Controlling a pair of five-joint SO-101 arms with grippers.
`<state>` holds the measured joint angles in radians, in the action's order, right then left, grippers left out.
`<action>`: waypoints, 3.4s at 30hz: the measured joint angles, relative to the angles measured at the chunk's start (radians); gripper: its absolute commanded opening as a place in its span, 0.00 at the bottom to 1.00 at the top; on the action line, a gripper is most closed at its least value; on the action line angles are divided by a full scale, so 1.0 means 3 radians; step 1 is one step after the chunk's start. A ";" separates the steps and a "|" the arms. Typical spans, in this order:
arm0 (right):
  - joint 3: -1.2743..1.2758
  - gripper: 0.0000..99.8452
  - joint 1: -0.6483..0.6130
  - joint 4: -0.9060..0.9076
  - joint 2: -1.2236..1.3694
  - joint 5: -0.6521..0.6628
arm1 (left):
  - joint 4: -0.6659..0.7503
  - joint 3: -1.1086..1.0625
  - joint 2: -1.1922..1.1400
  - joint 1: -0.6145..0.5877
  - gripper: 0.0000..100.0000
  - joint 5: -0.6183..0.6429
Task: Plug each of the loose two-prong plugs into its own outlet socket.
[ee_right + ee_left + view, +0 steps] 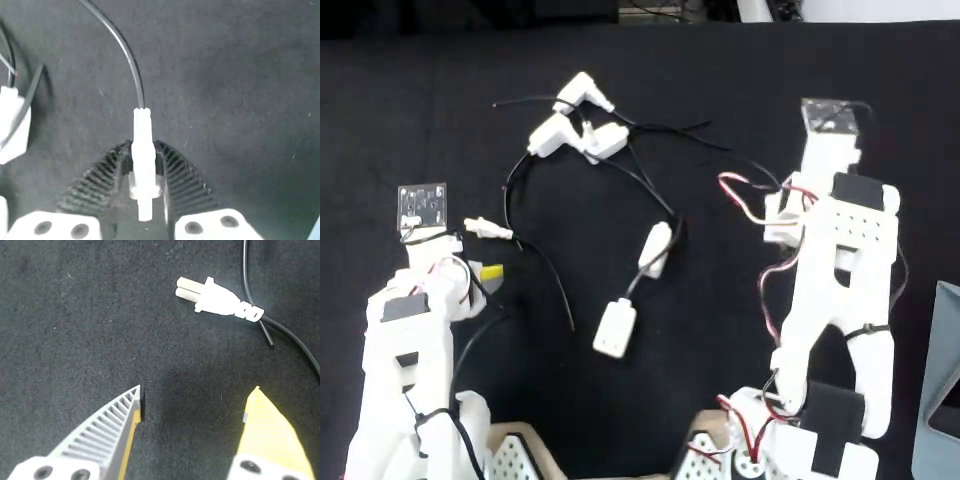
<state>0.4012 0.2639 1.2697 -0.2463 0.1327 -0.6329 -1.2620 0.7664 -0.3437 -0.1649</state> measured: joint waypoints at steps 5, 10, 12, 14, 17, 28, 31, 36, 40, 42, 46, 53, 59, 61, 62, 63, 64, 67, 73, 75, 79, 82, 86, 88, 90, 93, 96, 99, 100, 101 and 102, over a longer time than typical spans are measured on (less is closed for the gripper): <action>0.0215 0.02 -0.0179 0.0000 0.0000 -0.0051 | 0.0000 0.0000 0.0000 0.0000 0.32 0.0000; 0.0650 0.12 -0.0414 0.0000 0.0000 0.0051 | 0.0000 0.0000 0.0000 0.0000 0.32 0.0000; 0.0757 0.16 -0.0476 0.0000 0.0000 0.0066 | 0.0000 0.0000 0.0000 0.0000 0.32 0.0000; 0.0777 0.17 -0.0506 0.0036 0.0000 0.0077 | 0.0000 0.0000 0.0000 0.0000 0.32 0.0000; 0.0777 0.17 -0.0527 0.0184 0.0000 0.0077 | 0.0000 0.0000 0.0000 0.0000 0.32 0.0000; 0.0609 0.17 -0.0527 0.0496 0.0020 0.0077 | 0.0000 0.0000 0.0000 0.0000 0.32 0.0000; 0.0604 0.17 -0.0532 0.0491 0.0235 0.0077 | 0.0000 0.0000 0.0000 0.0000 0.32 0.0000; 0.0419 0.17 -0.0527 0.0430 0.0772 0.0077 | 0.0000 0.0000 0.0000 0.0000 0.32 0.0000; 0.0235 0.14 -0.0511 0.0430 0.1115 0.0077 | 0.0000 -0.0061 0.0000 0.0000 0.32 0.0000; 0.0194 0.10 -0.0496 0.0430 0.1217 0.0077 | 0.0000 -0.0061 0.0000 0.0000 0.32 0.0000; 0.0194 0.05 -0.0486 0.0430 0.1279 0.0077 | 0.0000 -0.0061 0.0000 0.0000 0.32 0.0000; 0.0194 0.05 -0.0486 0.0430 0.1279 0.0077 | 0.0000 -0.0061 0.0000 0.0000 0.32 0.0000; 0.0020 0.05 -0.0486 0.0506 0.1304 -0.0169 | 0.0000 -0.0061 0.0000 0.0000 0.32 0.0000; -0.0107 0.05 -0.0486 0.0624 0.1304 -0.0225 | 0.0000 -0.0061 0.0000 0.0000 0.32 0.0000; -0.0189 0.06 -0.0486 0.0685 0.1304 -0.0240 | 0.0000 -0.0061 0.0000 0.0000 0.32 0.0000; -0.0271 0.08 -0.0486 0.0742 0.1304 -0.0251 | 0.0000 -0.0061 0.0000 0.0000 0.32 0.0000; -0.0343 0.11 -0.0486 0.0793 0.1304 -0.0261 | 0.0000 -0.0061 0.0000 0.0000 0.32 0.0000; -0.0445 0.20 -0.0486 0.0931 0.1304 -0.0378 | 0.0000 -0.0061 0.0000 0.0000 0.32 0.0000; -0.0460 0.19 -0.0486 0.0987 0.1473 -0.0527 | 0.0000 -0.0061 0.0000 0.0000 0.32 0.0000; -0.0460 0.19 -0.0506 0.0982 0.1621 -0.0537 | 0.0000 -0.0061 0.0000 0.0000 0.32 0.0000; -0.0665 0.19 -0.0557 0.0982 0.1887 -0.0542 | 0.0000 -0.0061 0.0000 0.0000 0.32 0.0000; -0.0818 0.19 -0.0557 0.0982 0.2056 -0.0557 | 0.0000 -0.0061 0.0000 0.0000 0.32 0.0000; -0.0895 0.19 -0.0557 0.0982 0.2163 -0.0680 | 0.0000 -0.0061 0.0000 0.0000 0.32 0.0000; -0.0895 0.19 -0.0557 0.0982 0.2194 -0.0701 | 0.0000 -0.0061 0.0000 0.0000 0.32 0.0000; -0.0895 0.19 -0.0573 0.0982 0.2199 -0.0706 | 0.0000 -0.0061 0.0000 0.0000 0.32 0.0000; -0.0895 0.13 -0.0573 0.0982 0.2199 -0.0706 | 0.0000 -0.0061 0.0000 0.0000 0.32 0.0000; -0.0895 0.05 -0.0573 0.0982 0.2209 -0.0706 | 0.0000 -0.0061 0.0000 0.0000 0.32 0.0000; -0.0895 0.01 -0.0578 0.0987 0.2209 -0.0706 | 0.0000 -0.0061 0.0000 0.0000 0.32 0.0000; -0.0895 0.01 -0.0593 0.1002 0.2209 -0.0706 | 0.0000 -0.0061 0.0000 0.0000 0.32 0.0000; -0.0895 0.01 -0.0619 0.1002 0.2209 -0.0706 | 0.0000 -0.0061 0.0000 0.0000 0.32 0.0000; -0.0895 0.01 -0.0639 0.1008 0.2209 -0.0706 | 0.0000 -0.0061 0.0000 0.0000 0.32 0.0000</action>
<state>0.1327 0.0721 1.5719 0.4166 -0.0790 -0.6329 -1.2804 0.7664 -0.3437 -0.1649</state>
